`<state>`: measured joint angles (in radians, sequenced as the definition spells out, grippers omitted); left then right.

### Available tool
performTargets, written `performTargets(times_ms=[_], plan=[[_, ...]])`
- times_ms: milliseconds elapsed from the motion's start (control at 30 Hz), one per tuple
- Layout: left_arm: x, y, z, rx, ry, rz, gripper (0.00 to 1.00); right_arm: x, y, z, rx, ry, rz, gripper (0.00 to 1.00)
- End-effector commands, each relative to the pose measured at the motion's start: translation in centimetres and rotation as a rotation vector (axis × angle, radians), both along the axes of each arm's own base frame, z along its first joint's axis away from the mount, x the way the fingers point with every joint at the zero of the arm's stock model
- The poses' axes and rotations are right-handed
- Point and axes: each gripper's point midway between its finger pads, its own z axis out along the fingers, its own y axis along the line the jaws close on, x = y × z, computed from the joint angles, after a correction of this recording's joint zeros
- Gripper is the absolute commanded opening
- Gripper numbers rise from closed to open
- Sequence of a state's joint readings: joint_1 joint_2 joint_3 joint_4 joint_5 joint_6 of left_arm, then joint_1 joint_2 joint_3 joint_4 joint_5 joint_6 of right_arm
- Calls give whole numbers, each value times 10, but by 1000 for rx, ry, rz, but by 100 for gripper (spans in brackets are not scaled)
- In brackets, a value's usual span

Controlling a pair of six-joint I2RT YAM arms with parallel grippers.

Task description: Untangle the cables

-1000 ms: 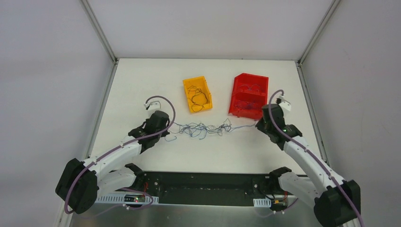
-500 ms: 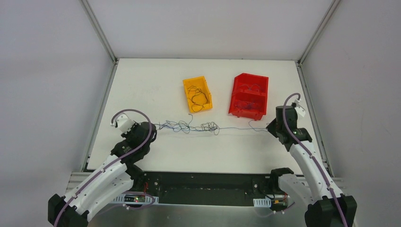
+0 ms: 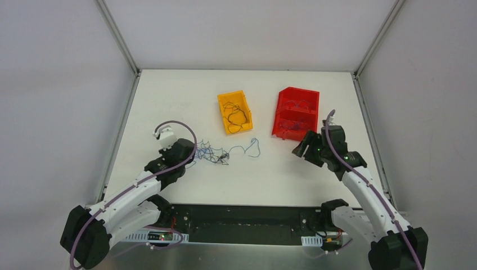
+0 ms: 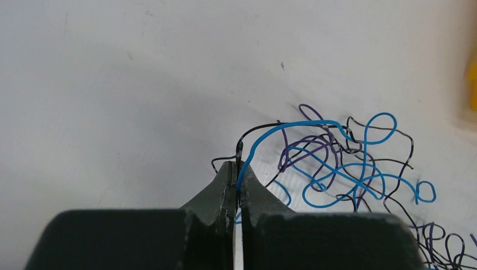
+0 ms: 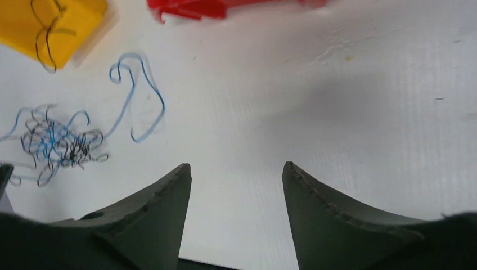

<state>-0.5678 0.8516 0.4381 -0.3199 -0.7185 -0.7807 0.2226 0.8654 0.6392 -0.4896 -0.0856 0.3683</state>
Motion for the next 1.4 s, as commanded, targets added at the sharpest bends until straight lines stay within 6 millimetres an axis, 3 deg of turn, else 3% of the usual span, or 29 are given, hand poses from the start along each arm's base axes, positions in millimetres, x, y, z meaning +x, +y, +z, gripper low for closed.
performTargets(times_ms=[0,133,233,333,467,567,767,967,1100,1367], plan=[[17,-26,14,-25,-11,-136,0,4,49,23,5,-78,213,65],[19,-29,12,-26,-9,-159,0,4,96,31,-40,-107,371,66],[21,-31,13,-28,-14,-170,0,12,123,33,-19,-112,382,77],[22,-32,13,-21,-12,-179,0,34,137,35,61,-106,209,91],[23,-32,13,-16,-12,-178,0,55,155,37,154,-93,-42,92],[22,-33,14,-23,-18,-188,0,56,176,42,179,-109,-88,92],[20,-34,19,-47,-55,-201,0,55,178,36,189,-107,-129,92],[18,-34,21,-56,-76,-207,0,56,199,37,214,-98,-157,92],[18,-35,20,-59,-72,-213,0,59,201,24,138,-61,-256,91],[19,-37,22,-57,-72,-228,0,69,227,14,207,-52,-279,87]])
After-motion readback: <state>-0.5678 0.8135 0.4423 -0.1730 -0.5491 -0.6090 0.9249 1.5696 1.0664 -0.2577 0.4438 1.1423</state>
